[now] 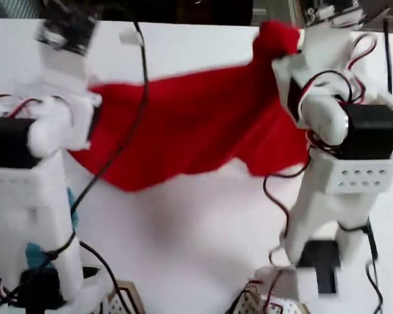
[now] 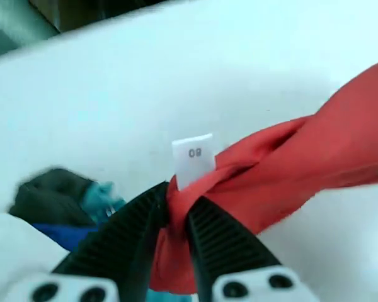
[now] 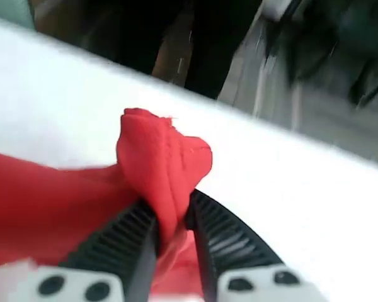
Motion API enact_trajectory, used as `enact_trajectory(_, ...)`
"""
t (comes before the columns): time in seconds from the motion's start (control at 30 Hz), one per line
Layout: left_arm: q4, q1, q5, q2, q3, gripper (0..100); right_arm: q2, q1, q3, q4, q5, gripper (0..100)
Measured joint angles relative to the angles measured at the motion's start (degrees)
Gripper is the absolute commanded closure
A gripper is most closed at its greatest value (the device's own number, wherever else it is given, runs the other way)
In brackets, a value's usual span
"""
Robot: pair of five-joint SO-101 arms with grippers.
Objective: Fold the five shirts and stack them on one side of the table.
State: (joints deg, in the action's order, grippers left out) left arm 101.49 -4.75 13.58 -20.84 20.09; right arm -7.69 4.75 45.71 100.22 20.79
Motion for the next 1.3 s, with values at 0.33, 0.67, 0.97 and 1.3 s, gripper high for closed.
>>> enact_trajectory(0.33,-5.8,1.2,10.3,-0.9,-40.3,97,-25.9,-2.9,-72.2,-8.1,9.2,97.4)
enact_trajectory(0.67,-13.1,1.3,10.9,-0.9,-56.0,97,-45.2,-9.3,-87.1,-0.6,35.3,83.6)
enact_trajectory(0.97,-13.1,1.2,10.9,-0.9,-56.1,97,-53.2,-13.5,-74.2,-0.4,28.9,71.9)
enact_trajectory(1.3,-13.2,1.2,10.9,-0.9,-56.1,97,-48.2,-3.1,-90.6,-11.8,16.2,71.9)
